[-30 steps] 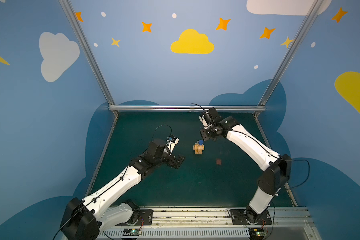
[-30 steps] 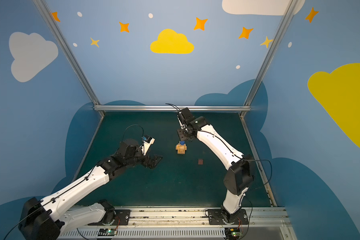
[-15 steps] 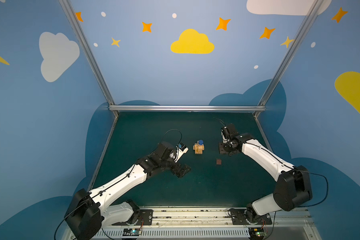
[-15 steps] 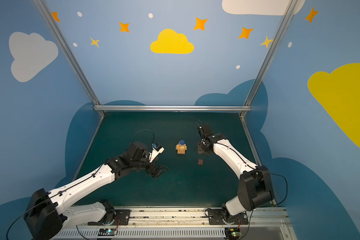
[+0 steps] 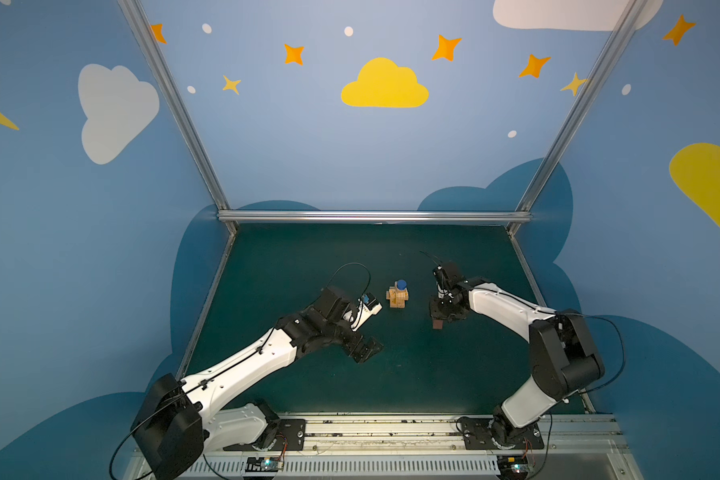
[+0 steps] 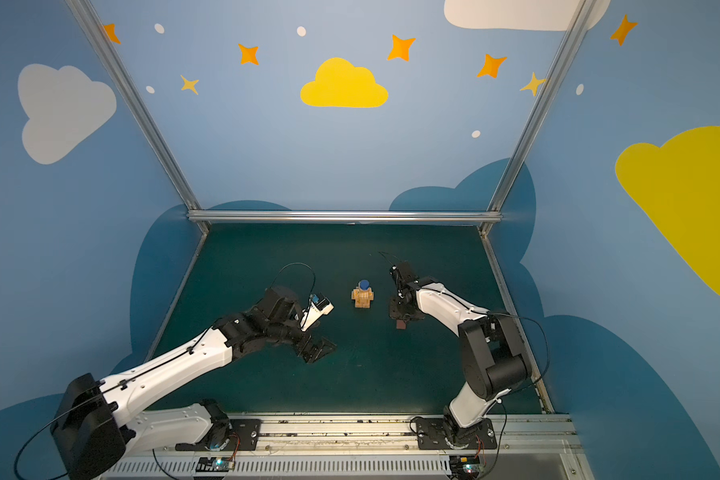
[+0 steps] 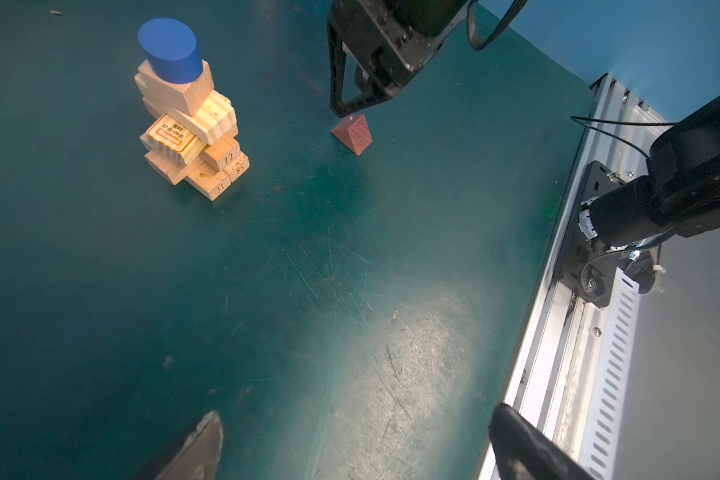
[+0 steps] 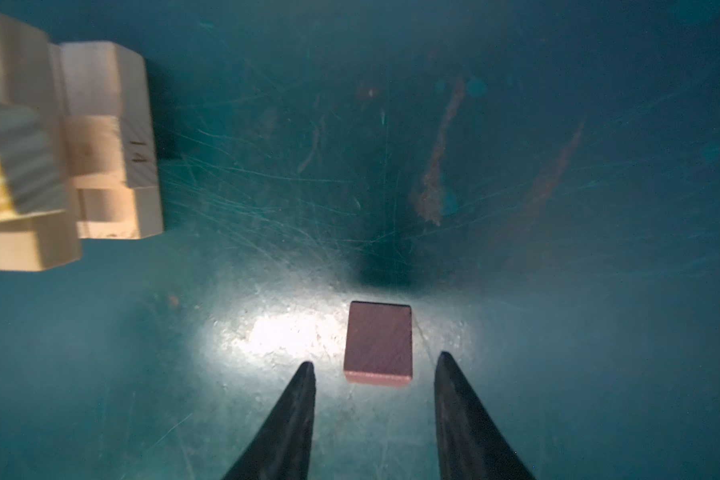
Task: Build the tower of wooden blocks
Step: 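Move the right gripper down around the dark red cube and close, then lift the dark red cube with the right gripper toward the stack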
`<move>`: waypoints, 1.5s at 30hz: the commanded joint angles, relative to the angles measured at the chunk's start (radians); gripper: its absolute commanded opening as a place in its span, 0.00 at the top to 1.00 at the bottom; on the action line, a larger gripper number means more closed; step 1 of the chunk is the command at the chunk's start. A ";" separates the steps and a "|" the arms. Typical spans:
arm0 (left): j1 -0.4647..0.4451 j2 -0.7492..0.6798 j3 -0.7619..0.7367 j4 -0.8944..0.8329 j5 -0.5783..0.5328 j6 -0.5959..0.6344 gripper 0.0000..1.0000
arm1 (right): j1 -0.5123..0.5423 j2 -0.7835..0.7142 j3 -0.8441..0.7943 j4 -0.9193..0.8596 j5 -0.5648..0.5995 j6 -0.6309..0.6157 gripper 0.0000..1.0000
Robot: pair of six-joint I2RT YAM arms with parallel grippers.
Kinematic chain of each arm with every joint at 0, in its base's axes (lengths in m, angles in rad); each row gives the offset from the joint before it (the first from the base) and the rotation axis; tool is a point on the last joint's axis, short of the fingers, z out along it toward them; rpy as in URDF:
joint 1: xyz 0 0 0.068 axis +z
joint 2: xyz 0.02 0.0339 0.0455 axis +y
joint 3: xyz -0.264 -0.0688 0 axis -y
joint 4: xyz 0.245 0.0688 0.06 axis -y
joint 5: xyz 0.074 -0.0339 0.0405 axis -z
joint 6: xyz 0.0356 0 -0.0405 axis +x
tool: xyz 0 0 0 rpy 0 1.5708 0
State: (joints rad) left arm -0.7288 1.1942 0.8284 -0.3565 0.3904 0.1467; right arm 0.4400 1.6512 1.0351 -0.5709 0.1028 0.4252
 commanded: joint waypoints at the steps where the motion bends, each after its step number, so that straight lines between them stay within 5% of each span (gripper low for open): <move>1: -0.008 -0.024 0.001 0.001 -0.027 0.021 0.00 | -0.003 0.016 -0.010 0.020 0.001 0.017 0.57; 13: -0.008 -0.021 0.002 0.001 -0.060 0.017 0.00 | -0.006 0.090 0.001 0.034 -0.020 0.007 0.58; 23: -0.012 -0.022 0.005 -0.007 -0.069 0.022 0.00 | -0.006 0.118 0.025 0.034 -0.042 -0.001 0.72; 35: -0.012 -0.017 0.008 -0.004 -0.068 0.020 0.00 | -0.006 0.116 0.026 0.021 -0.037 -0.009 0.78; 45: -0.010 -0.022 0.008 -0.003 -0.070 0.015 0.00 | -0.003 0.077 0.028 -0.022 -0.023 -0.013 0.65</move>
State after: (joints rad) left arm -0.7399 1.1828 0.8284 -0.3500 0.3248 0.1600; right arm 0.4355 1.7523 1.0462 -0.5518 0.0708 0.4145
